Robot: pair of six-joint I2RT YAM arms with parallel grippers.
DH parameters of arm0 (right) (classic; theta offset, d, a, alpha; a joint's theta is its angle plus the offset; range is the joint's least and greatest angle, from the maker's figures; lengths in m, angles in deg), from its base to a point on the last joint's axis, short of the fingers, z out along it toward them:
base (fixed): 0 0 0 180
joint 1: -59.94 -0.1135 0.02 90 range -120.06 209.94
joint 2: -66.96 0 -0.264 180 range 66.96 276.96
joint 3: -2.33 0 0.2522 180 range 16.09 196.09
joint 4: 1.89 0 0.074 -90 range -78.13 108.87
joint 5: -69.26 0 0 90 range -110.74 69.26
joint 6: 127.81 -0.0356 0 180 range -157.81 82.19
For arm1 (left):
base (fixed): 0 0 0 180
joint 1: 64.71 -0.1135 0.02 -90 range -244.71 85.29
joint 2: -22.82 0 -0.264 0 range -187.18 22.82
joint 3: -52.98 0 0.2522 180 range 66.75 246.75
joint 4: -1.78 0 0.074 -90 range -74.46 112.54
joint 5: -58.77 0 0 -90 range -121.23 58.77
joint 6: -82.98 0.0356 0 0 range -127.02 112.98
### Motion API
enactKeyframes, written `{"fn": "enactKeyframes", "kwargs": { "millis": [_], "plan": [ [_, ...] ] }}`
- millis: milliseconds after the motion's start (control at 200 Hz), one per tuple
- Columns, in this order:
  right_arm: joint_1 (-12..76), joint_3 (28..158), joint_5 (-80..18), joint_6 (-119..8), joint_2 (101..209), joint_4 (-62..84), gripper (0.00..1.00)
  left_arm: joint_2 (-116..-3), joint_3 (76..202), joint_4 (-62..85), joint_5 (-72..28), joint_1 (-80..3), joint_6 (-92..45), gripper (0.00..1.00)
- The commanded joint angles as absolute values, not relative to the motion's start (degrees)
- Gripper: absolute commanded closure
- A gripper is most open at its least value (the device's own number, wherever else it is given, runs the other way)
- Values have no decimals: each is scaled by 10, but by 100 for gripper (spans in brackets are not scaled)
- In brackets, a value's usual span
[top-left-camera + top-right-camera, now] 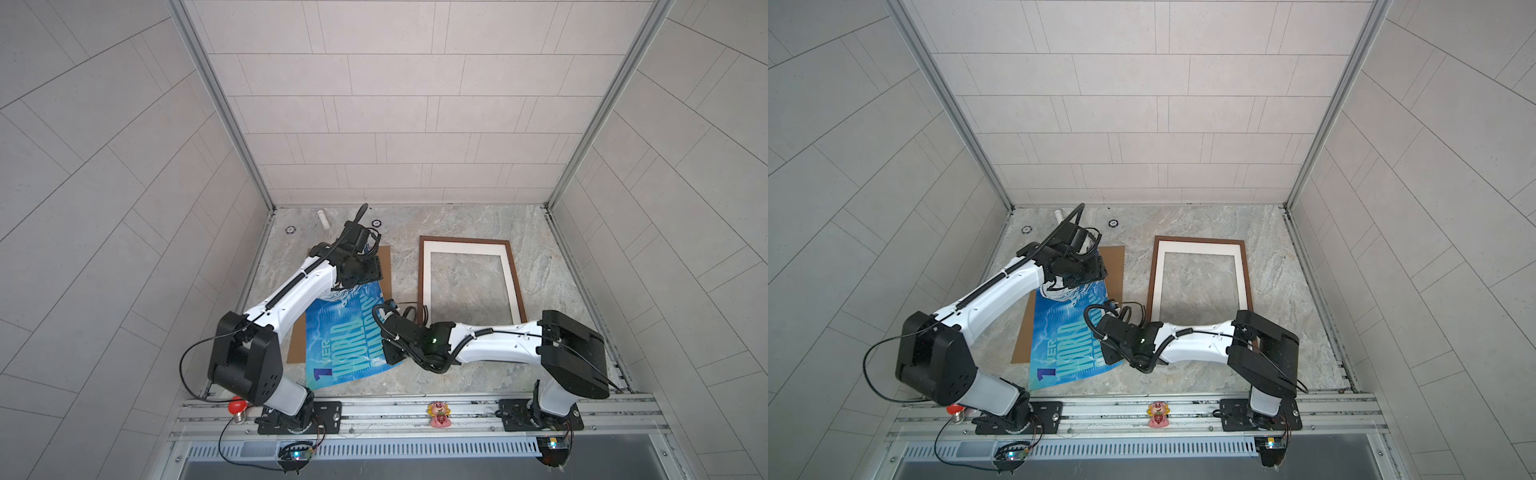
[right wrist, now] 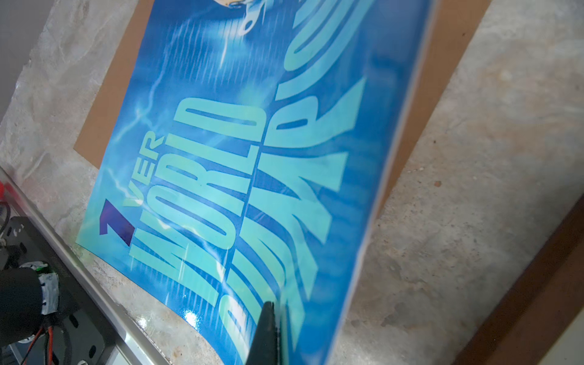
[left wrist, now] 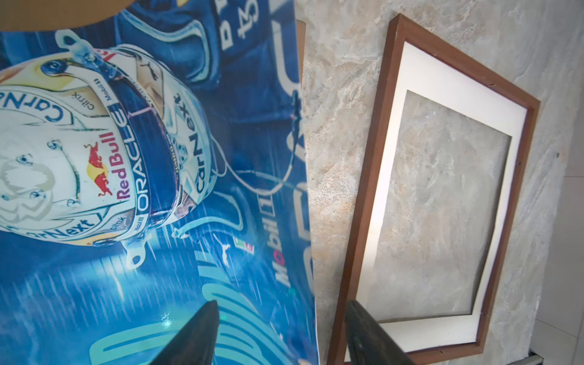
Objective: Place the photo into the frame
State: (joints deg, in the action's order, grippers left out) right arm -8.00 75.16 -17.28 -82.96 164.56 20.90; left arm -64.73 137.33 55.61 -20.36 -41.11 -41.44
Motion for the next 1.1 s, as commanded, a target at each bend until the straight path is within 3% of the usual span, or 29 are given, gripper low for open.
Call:
{"fn": "enactKeyframes", "kwargs": {
  "millis": [0, 185, 355, 525, 660, 846, 1001, 1091],
  "plan": [
    [-92, 773, -121, -803, 1650, 263, 100, -652, 1390, 590, -240, -412, -395, 29],
    [-100, 786, -111, -796, 1654, 278, 100, -688, 1399, 614, -258, -412, -380, 29],
    [-110, 817, -108, -780, 1670, 299, 100, -683, 1389, 618, -266, -412, -383, 45],
    [-136, 854, -78, -757, 1678, 331, 100, -695, 1390, 624, -264, -412, -380, 51],
    [-139, 859, -82, -756, 1683, 336, 97, -698, 1388, 623, -263, -412, -385, 64],
    [-139, 850, -86, -750, 1665, 330, 73, -700, 1385, 620, -259, -413, -391, 81],
    [-138, 848, -89, -750, 1635, 342, 40, -702, 1393, 630, -263, -416, -389, 89],
    [-134, 852, -107, -751, 1601, 363, 32, -698, 1399, 638, -253, -423, -389, 94]
  ]
}}
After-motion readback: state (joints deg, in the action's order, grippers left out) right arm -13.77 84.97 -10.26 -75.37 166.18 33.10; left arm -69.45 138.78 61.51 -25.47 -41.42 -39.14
